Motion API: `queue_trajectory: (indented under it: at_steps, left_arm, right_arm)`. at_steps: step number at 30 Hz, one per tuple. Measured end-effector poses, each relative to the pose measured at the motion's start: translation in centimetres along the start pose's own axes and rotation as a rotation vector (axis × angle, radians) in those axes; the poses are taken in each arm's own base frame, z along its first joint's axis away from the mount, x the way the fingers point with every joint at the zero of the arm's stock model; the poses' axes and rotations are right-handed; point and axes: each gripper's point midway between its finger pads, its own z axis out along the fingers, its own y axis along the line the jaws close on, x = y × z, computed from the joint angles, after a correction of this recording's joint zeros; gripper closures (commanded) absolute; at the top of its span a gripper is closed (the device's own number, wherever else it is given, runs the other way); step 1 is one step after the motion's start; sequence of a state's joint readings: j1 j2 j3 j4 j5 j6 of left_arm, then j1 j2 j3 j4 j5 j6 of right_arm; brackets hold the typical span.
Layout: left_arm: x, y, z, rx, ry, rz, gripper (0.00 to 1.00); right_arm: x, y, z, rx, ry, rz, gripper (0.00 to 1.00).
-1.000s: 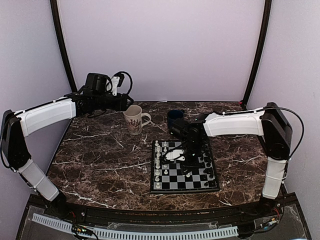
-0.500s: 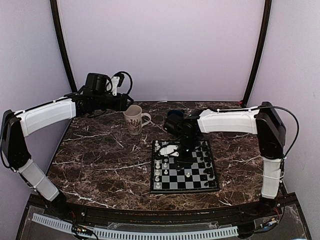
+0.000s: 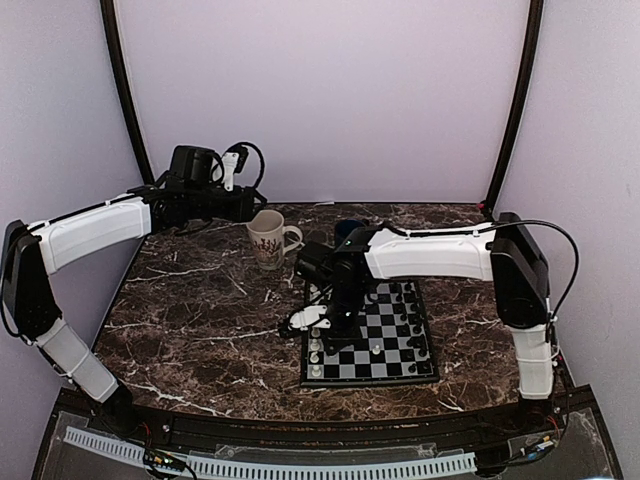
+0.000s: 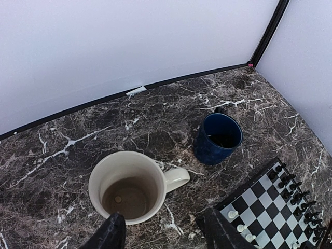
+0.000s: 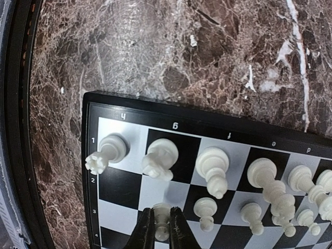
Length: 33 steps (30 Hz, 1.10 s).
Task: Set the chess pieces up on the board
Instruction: Place the pawn at g2.
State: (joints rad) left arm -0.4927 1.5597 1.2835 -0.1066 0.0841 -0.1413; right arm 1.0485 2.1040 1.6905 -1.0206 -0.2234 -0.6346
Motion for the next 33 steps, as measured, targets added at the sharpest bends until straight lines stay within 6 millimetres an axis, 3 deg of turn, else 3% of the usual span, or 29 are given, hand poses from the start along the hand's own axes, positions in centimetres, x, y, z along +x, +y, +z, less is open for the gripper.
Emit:
queue_trajectory:
  at_steps: [33]
  left_arm:
    - [-0.2, -0.1, -0.2, 0.002, -0.006, 0.004, 0.45]
  right_arm:
    - [0.1, 0.6, 1.5, -0.037, 0.014, -0.002, 0.84]
